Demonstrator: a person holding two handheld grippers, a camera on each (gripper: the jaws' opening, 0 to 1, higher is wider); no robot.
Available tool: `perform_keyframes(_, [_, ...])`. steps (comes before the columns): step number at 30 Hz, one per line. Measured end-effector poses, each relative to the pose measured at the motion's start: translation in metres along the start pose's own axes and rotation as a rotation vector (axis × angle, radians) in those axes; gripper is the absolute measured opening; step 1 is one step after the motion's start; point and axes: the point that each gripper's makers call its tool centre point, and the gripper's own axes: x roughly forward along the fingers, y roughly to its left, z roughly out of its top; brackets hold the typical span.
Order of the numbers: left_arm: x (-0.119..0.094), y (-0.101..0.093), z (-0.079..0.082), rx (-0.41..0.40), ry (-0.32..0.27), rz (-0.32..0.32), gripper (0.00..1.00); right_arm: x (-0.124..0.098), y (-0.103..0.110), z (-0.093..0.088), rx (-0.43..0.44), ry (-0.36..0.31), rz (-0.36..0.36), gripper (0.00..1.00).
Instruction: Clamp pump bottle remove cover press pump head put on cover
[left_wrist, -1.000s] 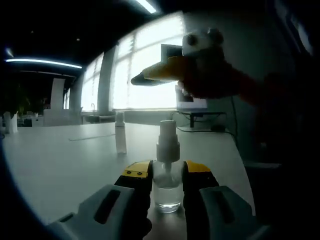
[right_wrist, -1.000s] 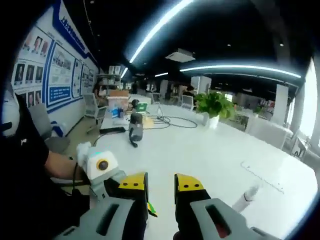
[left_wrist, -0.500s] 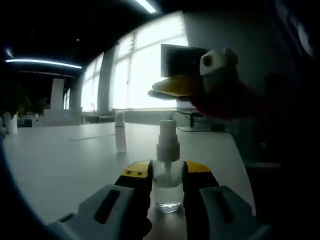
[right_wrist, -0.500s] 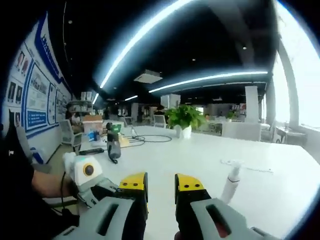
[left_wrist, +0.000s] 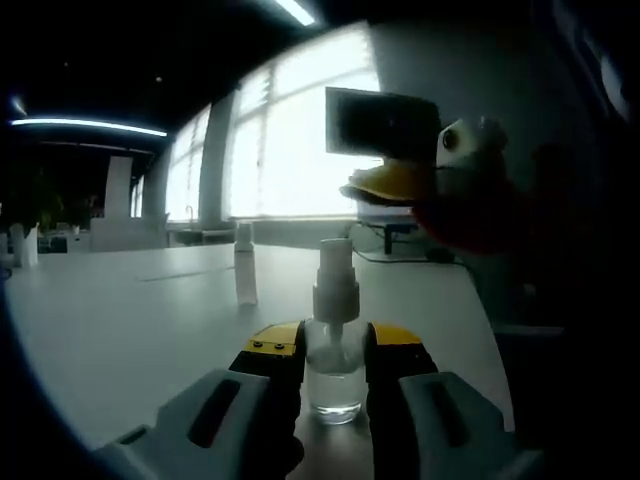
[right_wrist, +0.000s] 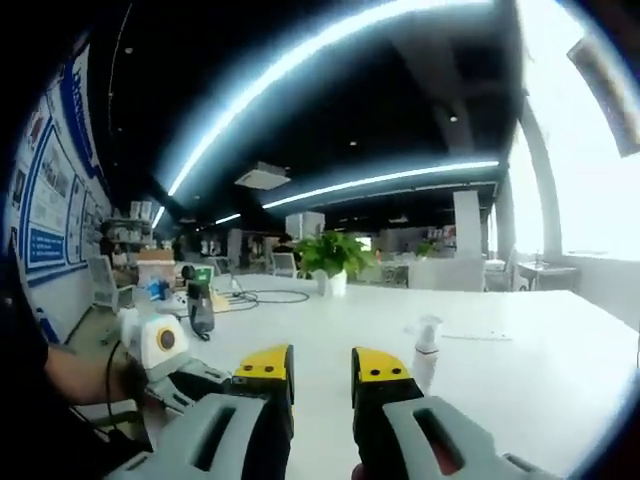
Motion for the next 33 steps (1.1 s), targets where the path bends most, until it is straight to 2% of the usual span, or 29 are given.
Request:
perform_keyframes(3, [0.0,0.0,0.0,0.0,0.0,0.0,0.15,-0.008,-0.014,-0.006,-0.026,0.011,-0.064,0.2])
perform_keyframes(11, [0.001,0.002,-0.001,0.002,0.005,0.006,0.15,-0.017,-0.027,-0.019,-0.039,0.032,-0.136,0.23])
perform_keyframes(13, [0.001,0.002,-0.001,0.002,0.006,0.007,0.15,-0.02,-0.029,-0.022,-0.028,0.036,-0.144,0.23])
perform_keyframes(16, [0.001,0.002,-0.001,0.0,0.007,0.007,0.15,-0.022,-0.026,-0.038,-0.001,0.065,-0.123,0.22])
perform_keyframes(23, [0.001,0.002,-0.001,0.006,0.007,0.014,0.15,-0.018,-0.029,-0.067,-0.031,0.117,-0.134,0.21])
perform_keyframes(28, [0.001,0.002,-0.002,0.005,0.01,0.016,0.15,-0.024,-0.039,-0.08,-0.035,0.093,-0.175,0.21])
perform_keyframes(30, [0.001,0.002,-0.002,0.003,0.011,0.016,0.15,-0.028,-0.043,-0.081,0.002,0.076,-0.188,0.2])
perform_keyframes(33, [0.001,0.002,-0.002,0.006,0.012,0.016,0.15,-0.03,-0.043,-0.081,0.007,0.061,-0.188,0.19])
